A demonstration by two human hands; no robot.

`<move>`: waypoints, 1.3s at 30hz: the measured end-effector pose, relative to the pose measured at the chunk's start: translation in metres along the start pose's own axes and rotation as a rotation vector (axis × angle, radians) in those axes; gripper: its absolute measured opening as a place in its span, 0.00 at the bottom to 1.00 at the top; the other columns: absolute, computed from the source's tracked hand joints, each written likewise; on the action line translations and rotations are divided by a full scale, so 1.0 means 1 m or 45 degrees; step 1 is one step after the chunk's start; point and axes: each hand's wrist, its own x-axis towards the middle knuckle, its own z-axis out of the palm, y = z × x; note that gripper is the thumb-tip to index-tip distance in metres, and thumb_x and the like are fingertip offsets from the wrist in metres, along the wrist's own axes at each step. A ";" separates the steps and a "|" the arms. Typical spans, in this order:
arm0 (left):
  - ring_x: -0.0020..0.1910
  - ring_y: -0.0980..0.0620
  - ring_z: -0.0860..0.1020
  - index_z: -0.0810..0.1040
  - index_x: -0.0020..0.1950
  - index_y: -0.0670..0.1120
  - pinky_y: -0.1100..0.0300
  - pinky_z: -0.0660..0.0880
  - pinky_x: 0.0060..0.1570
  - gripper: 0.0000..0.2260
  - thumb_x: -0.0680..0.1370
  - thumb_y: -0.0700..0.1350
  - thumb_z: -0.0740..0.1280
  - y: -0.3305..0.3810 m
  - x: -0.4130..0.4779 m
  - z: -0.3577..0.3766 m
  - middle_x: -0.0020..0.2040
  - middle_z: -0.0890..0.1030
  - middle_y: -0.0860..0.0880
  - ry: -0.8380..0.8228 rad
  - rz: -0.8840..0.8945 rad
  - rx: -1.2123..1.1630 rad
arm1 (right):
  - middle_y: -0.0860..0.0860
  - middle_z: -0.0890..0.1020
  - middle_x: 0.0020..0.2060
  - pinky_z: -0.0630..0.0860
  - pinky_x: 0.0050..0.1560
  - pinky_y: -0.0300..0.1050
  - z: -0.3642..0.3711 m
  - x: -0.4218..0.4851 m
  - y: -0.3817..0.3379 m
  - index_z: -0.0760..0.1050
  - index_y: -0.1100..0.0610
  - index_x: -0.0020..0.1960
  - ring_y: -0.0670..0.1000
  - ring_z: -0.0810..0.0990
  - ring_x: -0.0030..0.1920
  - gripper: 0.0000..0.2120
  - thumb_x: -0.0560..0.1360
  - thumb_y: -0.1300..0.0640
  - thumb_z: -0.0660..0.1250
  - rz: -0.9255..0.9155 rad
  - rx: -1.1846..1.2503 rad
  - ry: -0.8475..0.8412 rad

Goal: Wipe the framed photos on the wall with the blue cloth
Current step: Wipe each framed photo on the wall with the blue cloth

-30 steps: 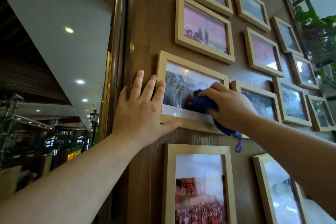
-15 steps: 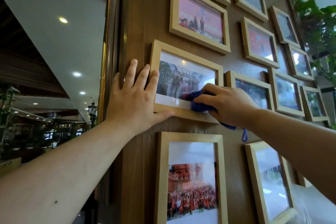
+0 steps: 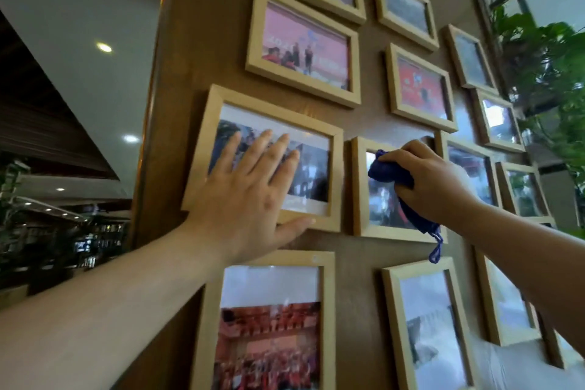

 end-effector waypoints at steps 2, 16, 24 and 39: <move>0.75 0.42 0.59 0.63 0.73 0.42 0.37 0.58 0.71 0.38 0.75 0.69 0.50 0.023 0.020 0.007 0.74 0.65 0.41 -0.013 0.030 -0.016 | 0.49 0.74 0.51 0.77 0.34 0.54 0.006 -0.003 0.020 0.72 0.48 0.60 0.56 0.77 0.40 0.18 0.71 0.58 0.66 0.056 0.024 0.006; 0.77 0.44 0.46 0.48 0.77 0.44 0.37 0.46 0.72 0.45 0.71 0.74 0.48 0.114 0.091 0.088 0.79 0.49 0.41 -0.368 -0.023 0.240 | 0.49 0.71 0.54 0.66 0.37 0.41 0.055 -0.004 0.094 0.68 0.43 0.64 0.51 0.73 0.43 0.21 0.72 0.53 0.65 0.096 0.193 -0.057; 0.77 0.45 0.46 0.46 0.77 0.45 0.37 0.47 0.72 0.50 0.66 0.77 0.47 0.124 0.092 0.096 0.79 0.46 0.44 -0.353 -0.156 0.256 | 0.49 0.69 0.54 0.71 0.38 0.42 0.071 0.023 0.052 0.70 0.45 0.62 0.48 0.72 0.44 0.23 0.72 0.35 0.61 -0.034 0.369 0.080; 0.77 0.46 0.47 0.47 0.77 0.46 0.37 0.46 0.73 0.51 0.64 0.78 0.47 0.122 0.093 0.099 0.79 0.47 0.44 -0.339 -0.164 0.212 | 0.52 0.72 0.54 0.69 0.36 0.45 0.086 -0.011 0.148 0.71 0.46 0.60 0.53 0.73 0.42 0.16 0.74 0.44 0.63 0.259 0.149 0.062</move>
